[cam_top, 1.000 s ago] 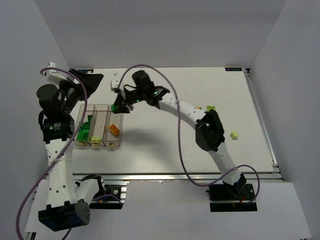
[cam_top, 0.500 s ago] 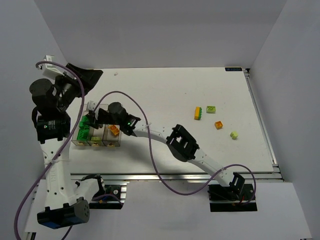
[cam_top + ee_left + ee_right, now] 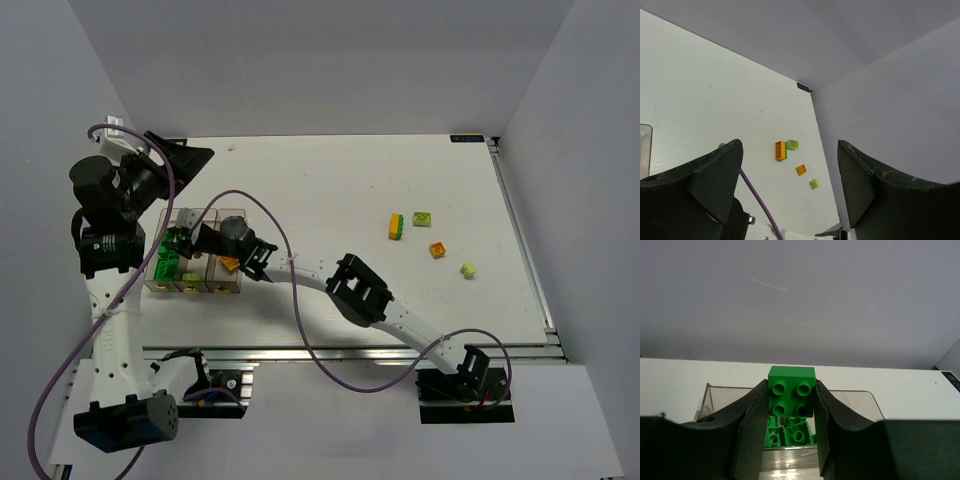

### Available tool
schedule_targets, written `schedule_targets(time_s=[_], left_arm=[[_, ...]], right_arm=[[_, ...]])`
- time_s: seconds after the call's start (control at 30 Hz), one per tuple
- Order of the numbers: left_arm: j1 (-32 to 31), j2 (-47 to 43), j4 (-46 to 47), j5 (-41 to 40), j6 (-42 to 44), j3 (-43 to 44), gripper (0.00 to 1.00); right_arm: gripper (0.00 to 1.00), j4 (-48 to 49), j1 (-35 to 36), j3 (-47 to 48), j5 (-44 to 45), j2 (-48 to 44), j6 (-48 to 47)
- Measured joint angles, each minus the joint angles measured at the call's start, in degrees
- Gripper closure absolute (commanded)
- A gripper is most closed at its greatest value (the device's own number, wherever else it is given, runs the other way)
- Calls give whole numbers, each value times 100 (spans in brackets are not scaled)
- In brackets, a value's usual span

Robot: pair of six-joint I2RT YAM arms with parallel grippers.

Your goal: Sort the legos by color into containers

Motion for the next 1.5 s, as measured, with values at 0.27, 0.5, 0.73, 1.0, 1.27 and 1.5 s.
schedule_targets(time_s=[0.27,0.5,0.73,1.0,1.27,1.5], left_arm=[[0,74,-59,66,-46,-20,15],[0,52,-157,68,-79,-20,15],[0,-9,-227,72,-85,-46,15],[0,-28,-267,125,-66,-79,19],[0,-20,-9,256,-223,-87,79],[-2,-61,595,404,-393,-442,60]], right_arm=[[66,160,13,175,-7,459,-2],[50,155,105,450,-74,841,-37],[20,280,203,452,-181,850,-186],[41,378,177,417,-133,828,-251],[90,568,-55,-933,-184,-389,35],[93,595,-807,-3742,-643,-2997,177]])
